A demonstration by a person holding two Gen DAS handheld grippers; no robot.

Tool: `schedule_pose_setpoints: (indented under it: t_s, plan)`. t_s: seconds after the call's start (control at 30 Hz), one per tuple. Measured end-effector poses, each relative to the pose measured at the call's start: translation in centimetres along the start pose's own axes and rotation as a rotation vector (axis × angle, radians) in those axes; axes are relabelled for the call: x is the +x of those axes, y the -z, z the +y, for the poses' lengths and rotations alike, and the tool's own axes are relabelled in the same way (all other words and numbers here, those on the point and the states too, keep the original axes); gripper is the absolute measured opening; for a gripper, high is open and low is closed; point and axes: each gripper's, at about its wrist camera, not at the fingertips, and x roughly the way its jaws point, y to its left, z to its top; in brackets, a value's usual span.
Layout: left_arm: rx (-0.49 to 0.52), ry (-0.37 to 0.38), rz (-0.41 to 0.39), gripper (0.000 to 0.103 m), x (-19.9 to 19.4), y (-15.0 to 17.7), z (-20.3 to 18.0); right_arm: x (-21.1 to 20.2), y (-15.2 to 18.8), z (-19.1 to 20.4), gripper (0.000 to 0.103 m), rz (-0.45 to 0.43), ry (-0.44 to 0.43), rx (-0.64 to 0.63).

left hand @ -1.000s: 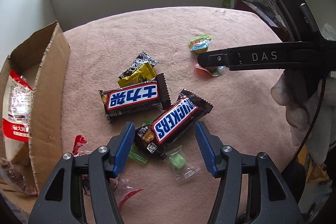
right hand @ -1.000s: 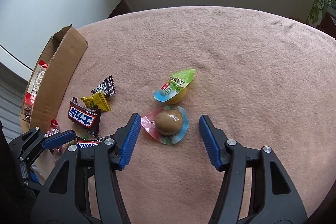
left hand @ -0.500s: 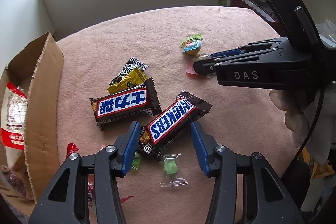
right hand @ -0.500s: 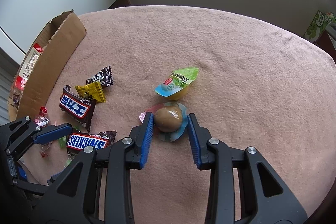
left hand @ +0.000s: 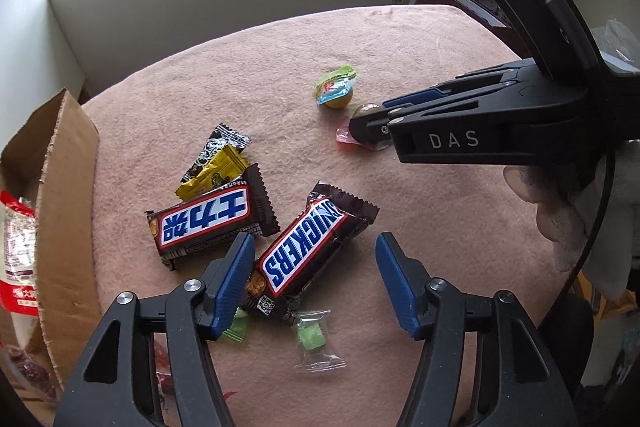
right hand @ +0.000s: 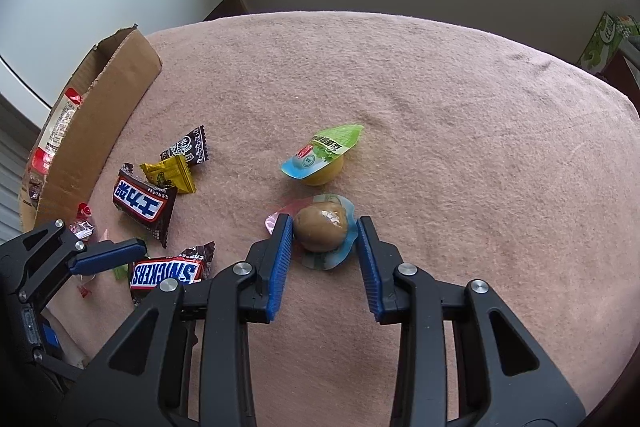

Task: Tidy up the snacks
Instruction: 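Grasp the Snickers bar with the left gripper while the right gripper grasps the jelly cup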

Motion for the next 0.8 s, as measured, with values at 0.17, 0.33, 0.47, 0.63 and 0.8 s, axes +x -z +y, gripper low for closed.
schedule_pose_setpoints:
  t_s: [0.17, 0.33, 0.47, 0.63, 0.8]
  plan:
    - [0.003, 0.071, -0.001, 0.061, -0.7, 0.4, -1.3, -0.1, 0.0, -0.4, 0.034, -0.001, -0.004, 0.01]
    - [-0.043, 0.011, -0.009, 0.061, -0.2, -0.4, -0.4, -0.3, 0.1, -0.5, 0.034, -0.003, -0.002, 0.015]
    - [-0.054, 0.005, 0.014, 0.035, 0.8, -0.7, 0.3, -0.4, 0.2, -0.6, 0.034, -0.003, 0.001, 0.021]
    - [-0.08, 0.01, -0.003, 0.032, 0.6, -0.3, 0.6, -0.5, 0.3, -0.7, 0.033, -0.007, -0.002, 0.028]
    - [-0.142, 0.026, -0.015, 0.031, -0.9, 0.8, 2.0, -1.1, 0.5, -1.0, 0.032, -0.02, -0.014, 0.047]
